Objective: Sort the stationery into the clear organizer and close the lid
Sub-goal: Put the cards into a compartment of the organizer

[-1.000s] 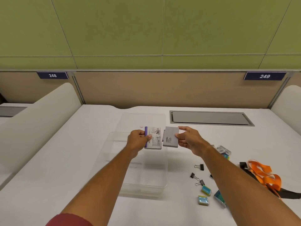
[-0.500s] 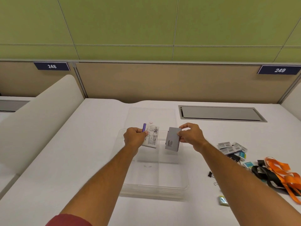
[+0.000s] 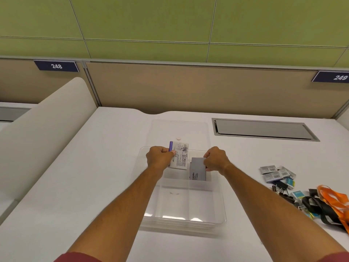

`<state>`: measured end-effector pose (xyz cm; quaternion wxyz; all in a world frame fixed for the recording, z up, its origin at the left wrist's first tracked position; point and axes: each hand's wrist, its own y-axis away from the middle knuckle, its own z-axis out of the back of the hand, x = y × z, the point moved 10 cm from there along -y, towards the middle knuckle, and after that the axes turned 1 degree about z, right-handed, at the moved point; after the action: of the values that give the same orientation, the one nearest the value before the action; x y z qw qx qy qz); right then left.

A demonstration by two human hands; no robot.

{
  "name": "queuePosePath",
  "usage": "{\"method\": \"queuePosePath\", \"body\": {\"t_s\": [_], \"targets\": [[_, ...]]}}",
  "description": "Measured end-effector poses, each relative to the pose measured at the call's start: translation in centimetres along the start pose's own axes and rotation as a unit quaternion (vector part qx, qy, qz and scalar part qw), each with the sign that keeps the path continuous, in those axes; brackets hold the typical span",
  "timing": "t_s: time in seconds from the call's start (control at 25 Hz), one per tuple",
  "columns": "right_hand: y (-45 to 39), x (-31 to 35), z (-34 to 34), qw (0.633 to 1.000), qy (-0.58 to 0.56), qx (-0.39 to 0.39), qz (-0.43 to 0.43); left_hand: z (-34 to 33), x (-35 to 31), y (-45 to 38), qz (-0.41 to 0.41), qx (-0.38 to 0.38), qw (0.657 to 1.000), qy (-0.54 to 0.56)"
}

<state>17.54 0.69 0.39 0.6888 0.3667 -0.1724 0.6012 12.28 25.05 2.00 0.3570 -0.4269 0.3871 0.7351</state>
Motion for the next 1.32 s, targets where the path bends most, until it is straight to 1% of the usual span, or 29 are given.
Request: {"method": "queuePosePath", "body": {"t_s": [0.16,0.24,0.32,0.4,0.44,0.48,0.52,0.56,0.64,0.76,0.84,0.92,0.96,1.04,1.08,1.12,1.2,1.28,1.32], "targets": [[-0.1,0.7,-0.9,0.991,0.130,0.018,0.009,-0.6,0.2,-0.1,0.008,0.014,1.000,0.002],[0.0,1.0,-1.3,0.987,0.158,0.036,0.009,-0.9,0.2,-0.1,0.012,0.018,1.000,0.001],[-0.1,0.8,-1.7,0.986,0.161,0.054,0.003,-1.2,0.2,0.0,0.014,0.022,1.000,-0.005],[-0.4,0.6,-0.9,0.994,0.107,0.023,0.004,-1.4,0.2,0.0,0.017,0.025,1.000,-0.006],[-0.4,0.5,-0.4,0.999,0.030,0.012,0.001,-1.6,0.1,0.1,0.017,0.027,0.999,-0.008],[-0.3,0.6,-0.1,0.997,-0.072,0.011,0.004,-1.8,0.1,0.1,0.018,0.030,0.999,-0.011],[-0.1,0.8,0.1,0.986,-0.167,0.020,0.006,-2.1,0.0,0.3,0.018,0.034,0.999,-0.014],[0.1,1.2,0.3,0.972,-0.232,0.036,0.011,-2.5,0.0,0.4,0.020,0.041,0.999,-0.015],[0.6,1.8,0.3,0.964,-0.257,0.068,0.021,-3.5,-0.2,0.7,0.026,0.060,0.998,-0.009],[1.0,2.0,0.2,0.957,-0.278,0.084,0.022,-4.8,-0.3,1.3,0.033,0.091,0.995,-0.003],[1.0,1.6,0.9,0.953,-0.295,0.073,0.020,-5.4,-0.5,1.5,0.036,0.113,0.993,0.027],[0.8,1.0,2.1,0.956,-0.289,0.047,0.016,-5.4,-0.8,1.7,0.038,0.122,0.990,0.057],[0.6,0.6,2.7,0.960,-0.279,0.032,0.012,-5.0,-1.2,1.7,0.021,0.113,0.993,0.040],[0.2,-0.1,3.6,0.968,-0.250,0.006,0.003,-4.2,-2.6,1.6,-0.071,0.085,0.991,-0.070],[0.1,-0.4,3.8,0.973,-0.232,-0.004,-0.003,-4.1,-3.4,1.9,-0.128,0.076,0.979,-0.139],[0.0,-0.7,3.9,0.977,-0.215,-0.013,-0.009,-4.3,-4.0,2.2,-0.182,0.074,0.959,-0.204],[-0.2,-0.9,3.6,0.983,-0.184,-0.024,-0.018,-4.9,-4.6,2.8,-0.268,0.068,0.904,-0.327],[-0.3,-0.9,2.9,0.988,-0.153,-0.028,-0.020,-5.4,-4.6,2.9,-0.313,0.056,0.851,-0.418],[-0.3,-0.8,2.5,0.990,-0.140,-0.028,-0.020,-5.6,-4.4,2.7,-0.316,0.055,0.835,-0.446]]}}
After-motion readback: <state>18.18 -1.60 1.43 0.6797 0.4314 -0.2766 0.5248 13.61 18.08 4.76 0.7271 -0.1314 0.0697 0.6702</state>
